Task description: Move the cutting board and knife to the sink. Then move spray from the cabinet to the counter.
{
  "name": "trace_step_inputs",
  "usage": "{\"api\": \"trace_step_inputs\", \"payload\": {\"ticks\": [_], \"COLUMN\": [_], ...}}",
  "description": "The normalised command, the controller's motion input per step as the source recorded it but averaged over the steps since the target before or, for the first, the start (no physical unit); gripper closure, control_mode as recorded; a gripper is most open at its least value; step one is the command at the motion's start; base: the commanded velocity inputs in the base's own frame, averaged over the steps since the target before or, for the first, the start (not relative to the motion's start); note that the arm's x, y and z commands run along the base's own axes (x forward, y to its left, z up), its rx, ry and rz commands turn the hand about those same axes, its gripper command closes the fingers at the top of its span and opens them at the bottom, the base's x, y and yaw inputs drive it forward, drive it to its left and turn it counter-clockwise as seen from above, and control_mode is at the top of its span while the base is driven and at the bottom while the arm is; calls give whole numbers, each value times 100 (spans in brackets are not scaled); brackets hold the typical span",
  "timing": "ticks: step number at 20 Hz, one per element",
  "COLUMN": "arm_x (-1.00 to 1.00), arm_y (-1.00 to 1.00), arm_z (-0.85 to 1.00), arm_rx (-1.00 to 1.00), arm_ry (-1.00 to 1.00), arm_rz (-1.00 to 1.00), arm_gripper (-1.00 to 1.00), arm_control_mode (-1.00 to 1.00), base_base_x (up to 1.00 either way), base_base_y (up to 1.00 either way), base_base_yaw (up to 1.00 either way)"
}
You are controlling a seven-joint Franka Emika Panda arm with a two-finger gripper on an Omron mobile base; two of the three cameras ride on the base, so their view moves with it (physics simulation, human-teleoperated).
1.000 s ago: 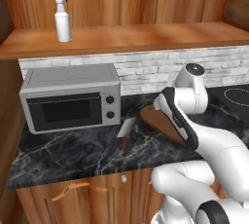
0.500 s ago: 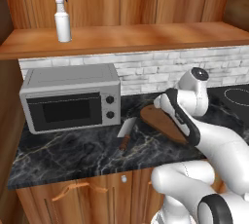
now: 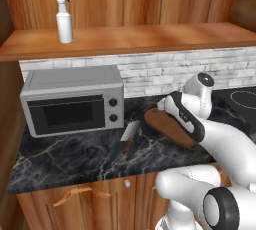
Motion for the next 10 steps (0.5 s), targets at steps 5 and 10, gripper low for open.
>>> {"api": "trace_step_inputs", "payload": {"ticks": [5, 10], "arm_x": [24, 29], "arm_y": [-2, -1], "arm_z": [-11, -6], "arm_rx": [0, 0], "arm_ry": [0, 0], "arm_rz": [0, 0], "arm_gripper": [-100, -100], "arm_control_mode": [-100, -100], "base_base_x": [0, 0], "base_base_y": [0, 0], "base_base_yaw": [0, 0]}}
